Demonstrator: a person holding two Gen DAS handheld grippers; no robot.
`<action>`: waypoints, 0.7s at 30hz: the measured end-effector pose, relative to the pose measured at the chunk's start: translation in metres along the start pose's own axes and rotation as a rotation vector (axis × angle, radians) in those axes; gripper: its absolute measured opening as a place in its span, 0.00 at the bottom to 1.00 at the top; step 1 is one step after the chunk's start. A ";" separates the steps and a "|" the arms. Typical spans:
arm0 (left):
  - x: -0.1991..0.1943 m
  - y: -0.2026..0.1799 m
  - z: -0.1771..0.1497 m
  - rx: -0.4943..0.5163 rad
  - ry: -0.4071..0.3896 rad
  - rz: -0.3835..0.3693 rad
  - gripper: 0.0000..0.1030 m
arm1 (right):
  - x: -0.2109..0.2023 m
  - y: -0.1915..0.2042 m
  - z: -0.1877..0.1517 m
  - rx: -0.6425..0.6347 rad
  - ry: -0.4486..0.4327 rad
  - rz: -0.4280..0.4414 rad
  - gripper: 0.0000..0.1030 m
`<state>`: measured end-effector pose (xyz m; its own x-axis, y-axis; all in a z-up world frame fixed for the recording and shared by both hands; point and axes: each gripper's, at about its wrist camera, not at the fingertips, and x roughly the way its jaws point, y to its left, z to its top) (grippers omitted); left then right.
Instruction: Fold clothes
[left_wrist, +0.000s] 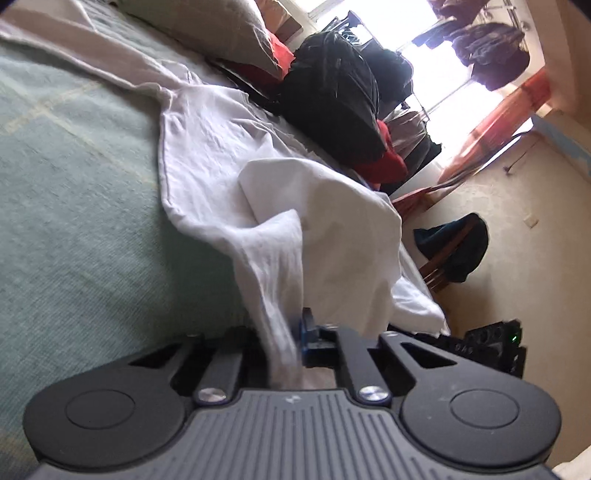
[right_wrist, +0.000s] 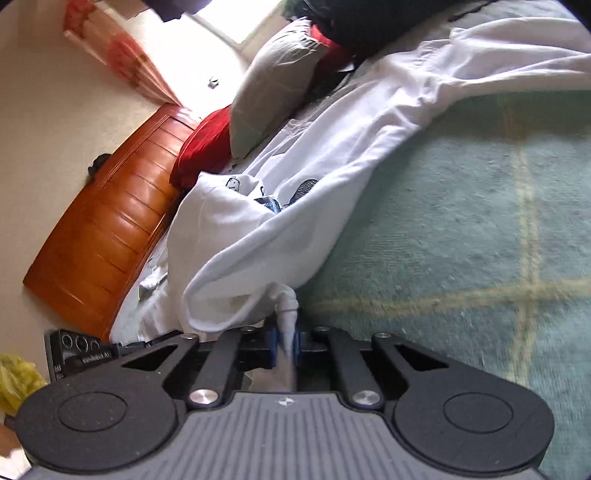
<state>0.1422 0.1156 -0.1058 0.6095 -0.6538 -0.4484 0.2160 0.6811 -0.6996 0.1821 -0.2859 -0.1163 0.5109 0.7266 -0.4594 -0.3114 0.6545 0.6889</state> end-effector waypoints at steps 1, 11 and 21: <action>-0.005 -0.004 0.000 0.018 0.003 0.003 0.03 | -0.003 0.004 0.000 -0.011 0.001 -0.004 0.07; -0.074 -0.030 0.027 0.104 -0.132 -0.001 0.02 | -0.053 0.045 0.002 -0.099 -0.077 0.068 0.05; -0.118 -0.015 0.046 0.097 -0.159 0.077 0.02 | -0.110 0.035 -0.003 0.003 -0.178 0.137 0.05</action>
<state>0.1028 0.1978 -0.0170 0.7378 -0.5440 -0.3996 0.2319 0.7603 -0.6068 0.1130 -0.3421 -0.0433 0.5974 0.7603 -0.2549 -0.3856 0.5511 0.7400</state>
